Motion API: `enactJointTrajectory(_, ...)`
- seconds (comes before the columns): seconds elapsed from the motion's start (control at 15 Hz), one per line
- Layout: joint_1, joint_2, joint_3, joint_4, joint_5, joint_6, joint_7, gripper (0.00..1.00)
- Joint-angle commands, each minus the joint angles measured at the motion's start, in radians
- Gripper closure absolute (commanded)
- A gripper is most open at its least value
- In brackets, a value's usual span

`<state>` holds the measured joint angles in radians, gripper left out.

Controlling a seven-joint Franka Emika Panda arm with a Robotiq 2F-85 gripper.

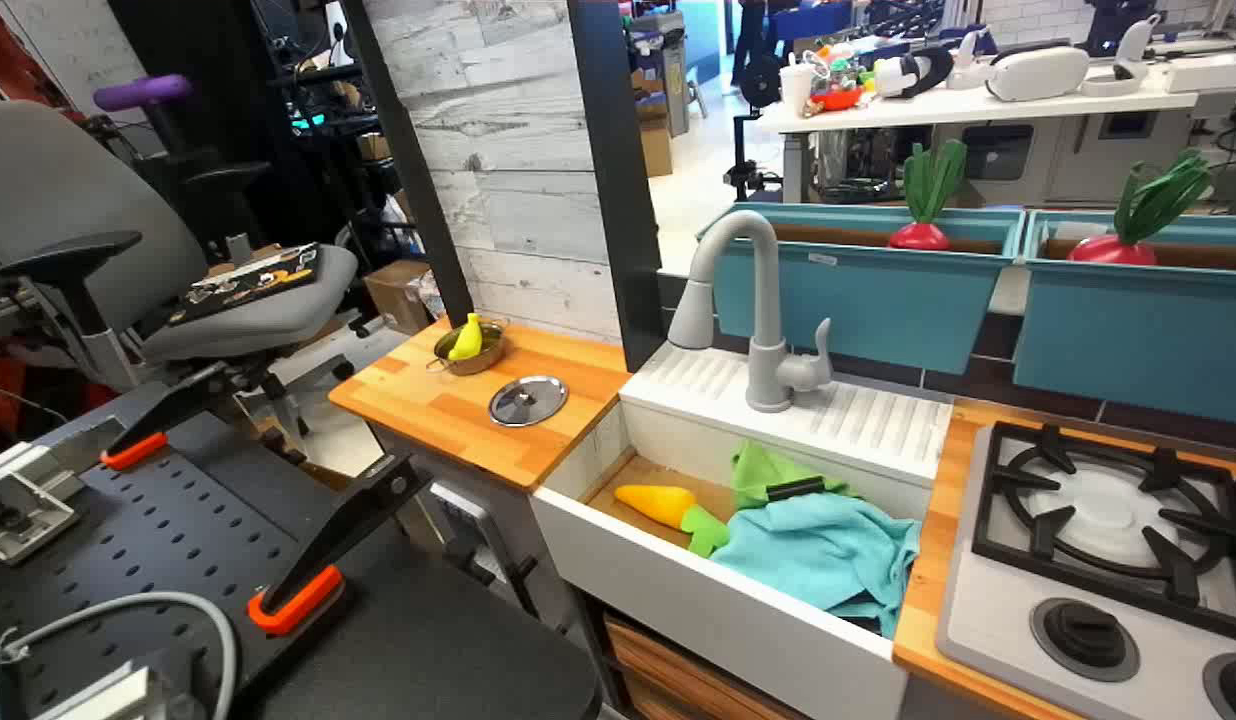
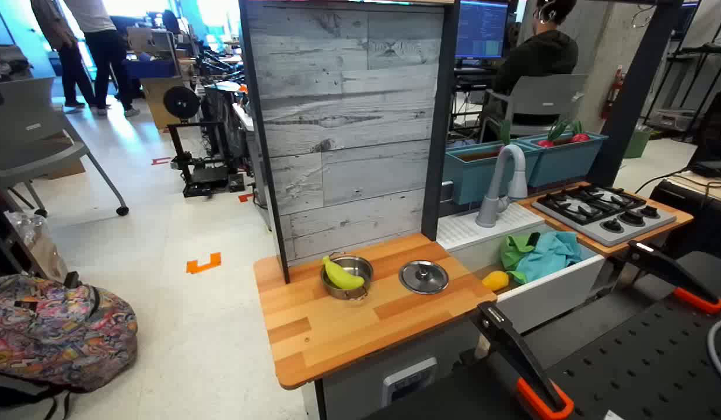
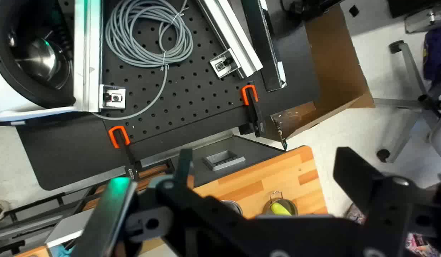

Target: Remove the banana from the pot

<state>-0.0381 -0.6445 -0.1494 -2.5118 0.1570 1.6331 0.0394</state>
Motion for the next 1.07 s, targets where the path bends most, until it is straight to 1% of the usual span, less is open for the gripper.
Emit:
enactJointTrajectory(0.0, -0.027, 0.003, 0.022, 0.003, 0.011, -0.003, -0.013, 0.00)
enactJointTrajectory(0.33, -0.027, 0.003, 0.022, 0.004, 0.011, -0.003, -0.013, 0.00)
enactJointTrajectory(0.53, -0.015, 0.039, 0.049, 0.007, 0.022, 0.056, 0.004, 0.00)
enactJointTrajectory(0.67, 0.007, 0.098, 0.080, 0.016, 0.029, 0.116, 0.003, 0.00)
enactJointTrajectory(1.0, 0.069, 0.286, 0.154, 0.037, 0.073, 0.331, -0.006, 0.00)
